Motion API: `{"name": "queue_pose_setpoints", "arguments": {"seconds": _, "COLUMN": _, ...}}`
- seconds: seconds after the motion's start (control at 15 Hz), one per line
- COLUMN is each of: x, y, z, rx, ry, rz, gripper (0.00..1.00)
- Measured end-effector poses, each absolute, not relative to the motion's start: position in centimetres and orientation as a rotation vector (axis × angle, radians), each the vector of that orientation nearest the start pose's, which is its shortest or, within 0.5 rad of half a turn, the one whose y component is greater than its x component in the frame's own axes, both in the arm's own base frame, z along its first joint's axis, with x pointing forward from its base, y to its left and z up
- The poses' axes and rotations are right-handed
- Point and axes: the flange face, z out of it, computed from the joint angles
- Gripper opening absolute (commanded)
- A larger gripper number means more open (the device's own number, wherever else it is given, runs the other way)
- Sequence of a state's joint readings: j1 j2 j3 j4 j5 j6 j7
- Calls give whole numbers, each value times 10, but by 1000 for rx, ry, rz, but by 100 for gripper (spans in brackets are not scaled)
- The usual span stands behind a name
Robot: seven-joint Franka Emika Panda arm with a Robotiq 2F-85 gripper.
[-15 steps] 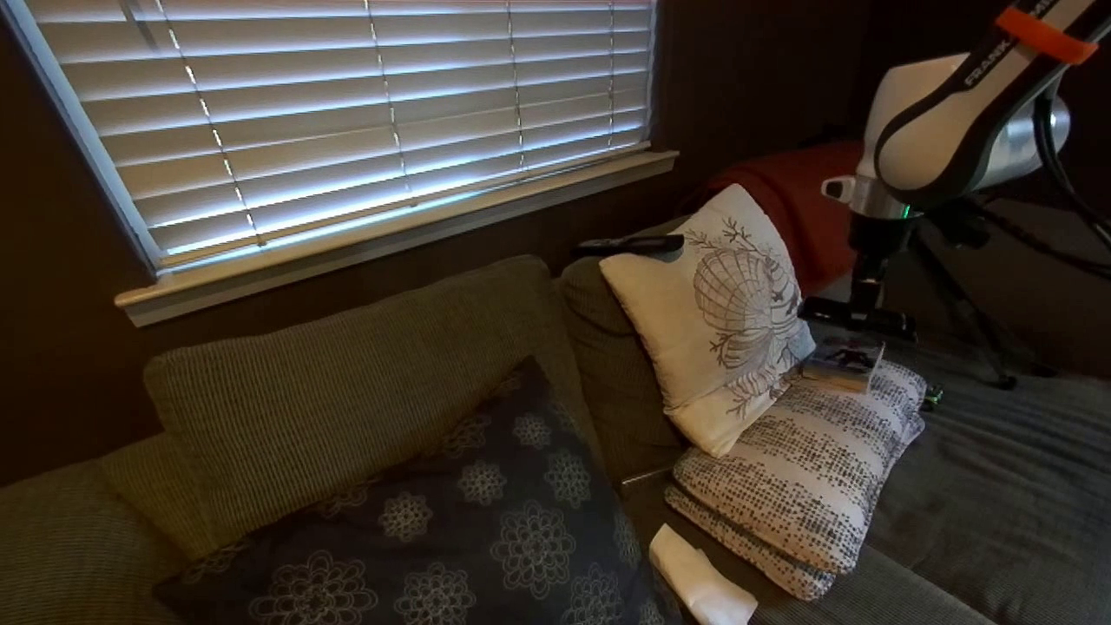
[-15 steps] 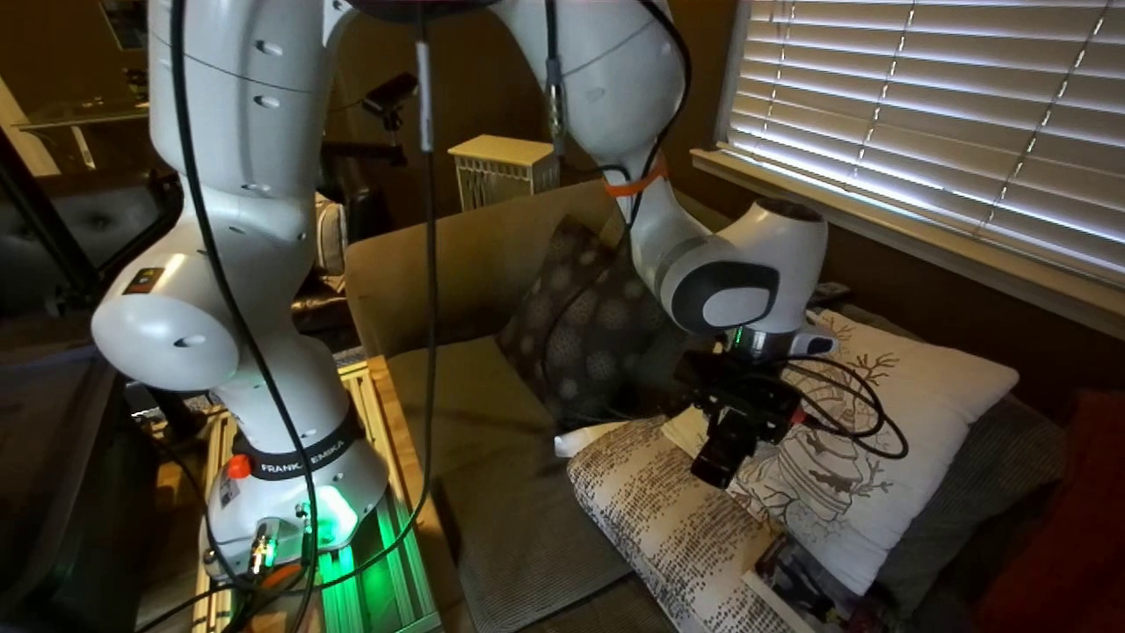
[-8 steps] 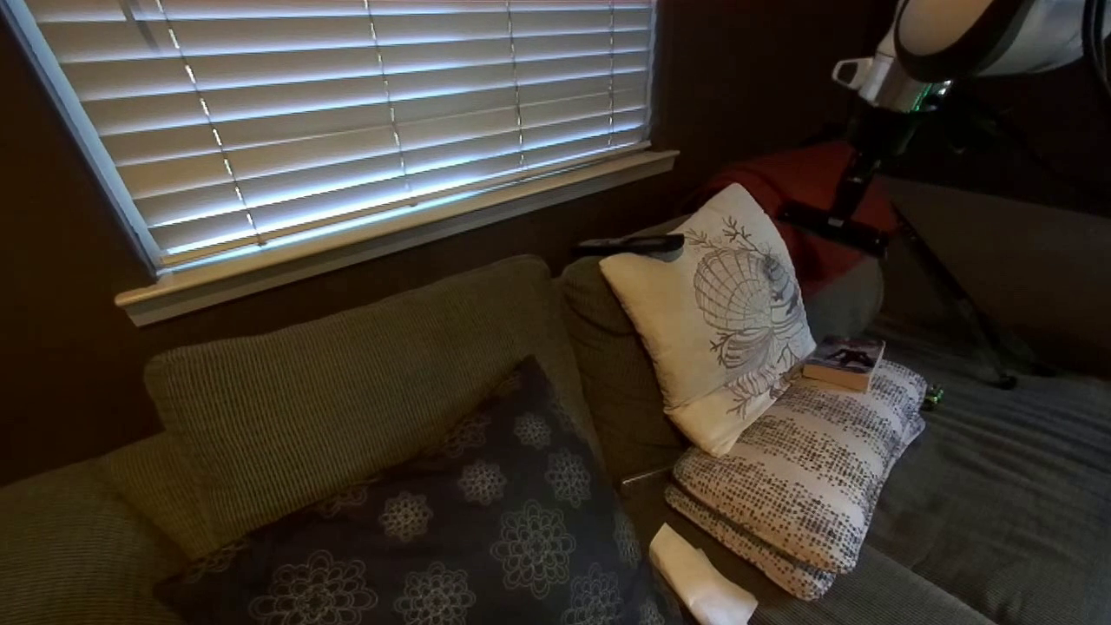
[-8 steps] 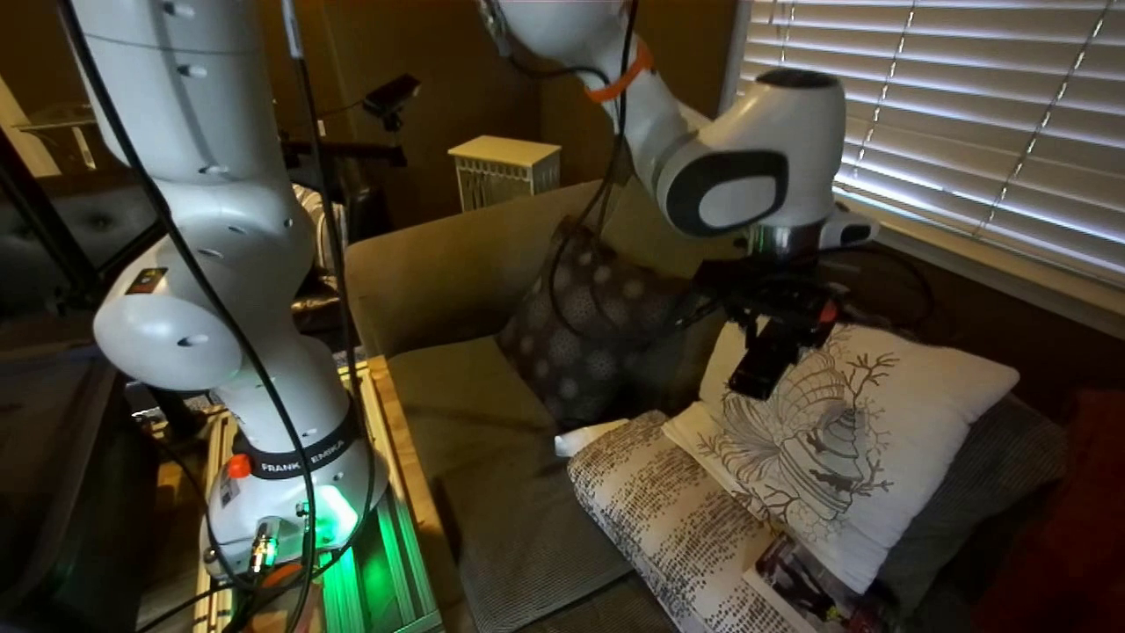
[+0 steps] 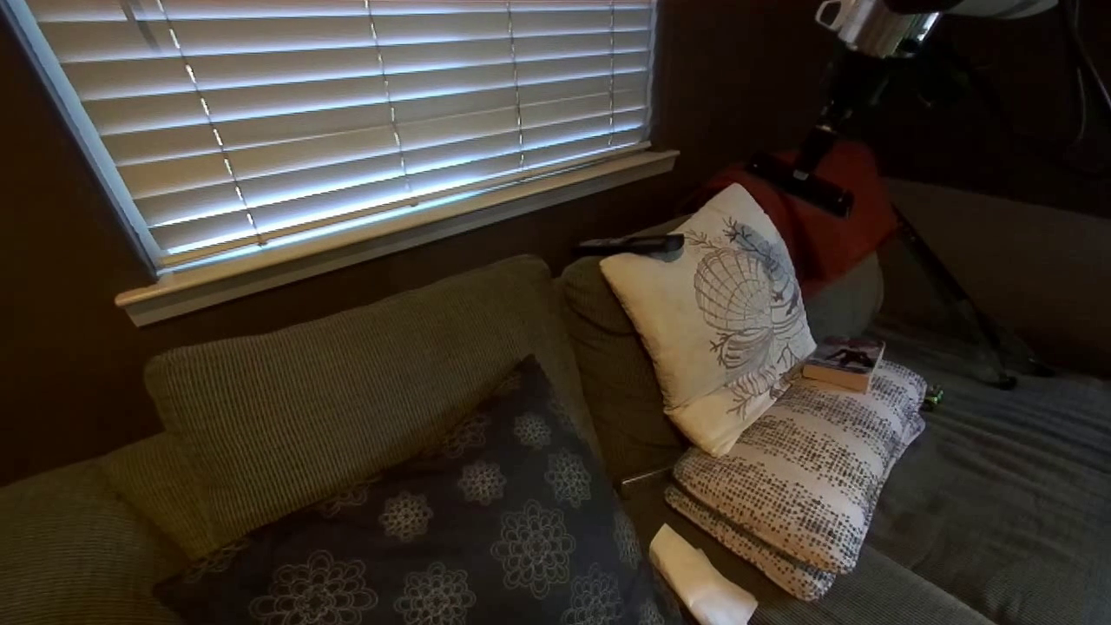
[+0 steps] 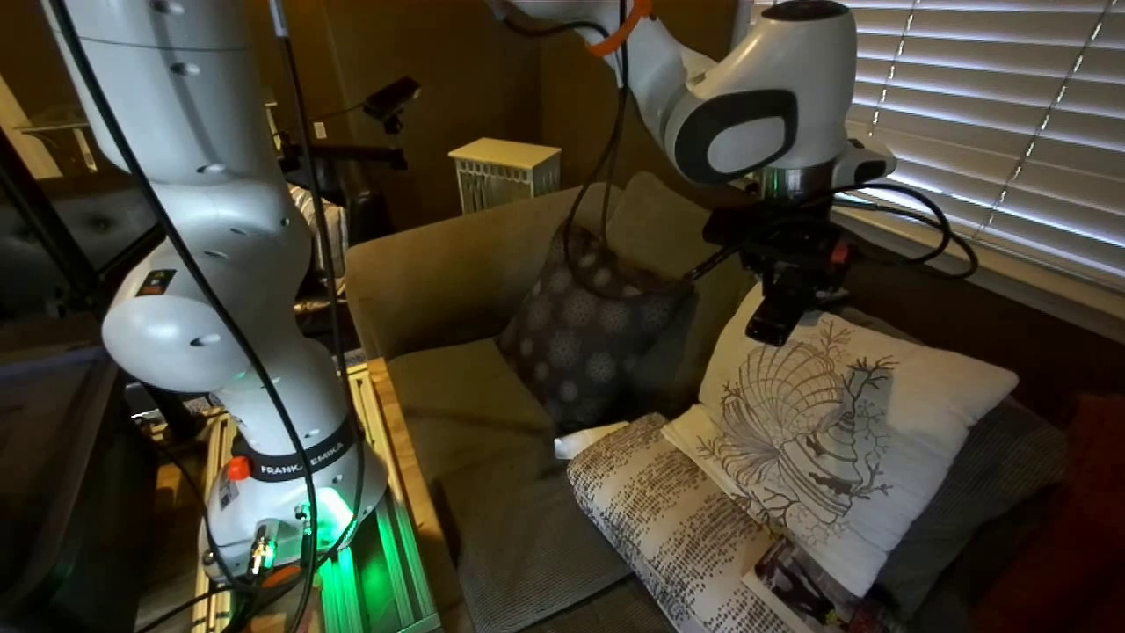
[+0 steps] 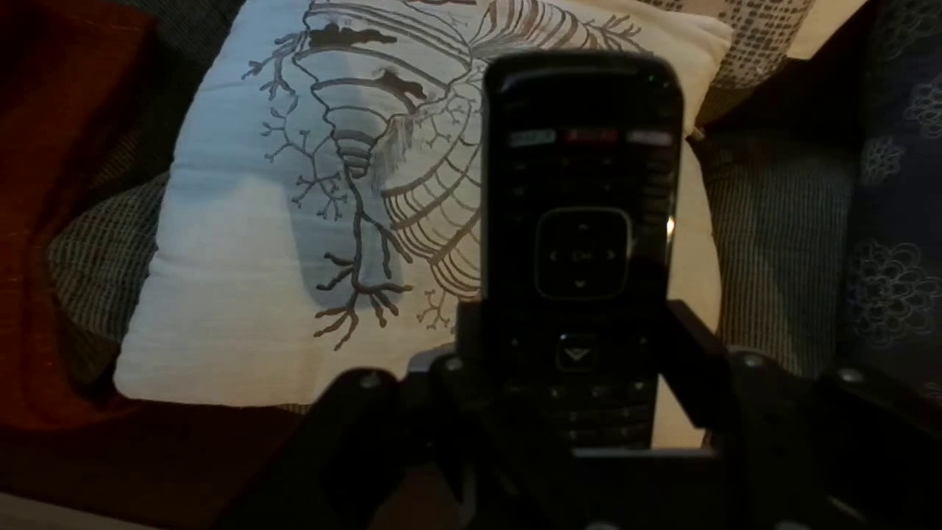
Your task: Place the remote controls on top of the white pillow.
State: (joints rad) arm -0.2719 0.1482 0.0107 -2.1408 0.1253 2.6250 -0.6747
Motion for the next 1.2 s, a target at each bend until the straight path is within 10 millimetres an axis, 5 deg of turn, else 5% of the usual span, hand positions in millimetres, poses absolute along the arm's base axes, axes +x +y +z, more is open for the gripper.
{"name": "queue_pose_setpoints", "arguments": {"seconds": 0.07, "x": 569, "y": -156, "z": 370, "rx": -3136, "ry": -495, "rz": -537, "gripper": 60}}
{"name": "queue_pose_setpoints", "arguments": {"seconds": 0.13, "x": 569, "y": -157, "z": 370, "rx": -3136, "ry": -493, "rz": -535, "gripper": 35}}
{"name": "queue_pose_setpoints", "arguments": {"seconds": 0.53, "x": 578, "y": -159, "z": 380, "rx": -3140, "ry": -485, "rz": -559, "gripper": 35}}
{"name": "queue_pose_setpoints", "arguments": {"seconds": 0.87, "x": 611, "y": -160, "z": 412, "rx": -3135, "ry": -496, "rz": -581, "gripper": 35}}
{"name": "queue_pose_setpoints", "arguments": {"seconds": 1.2, "x": 654, "y": -166, "z": 411, "rx": -3134, "ry": -473, "rz": -475, "gripper": 35}}
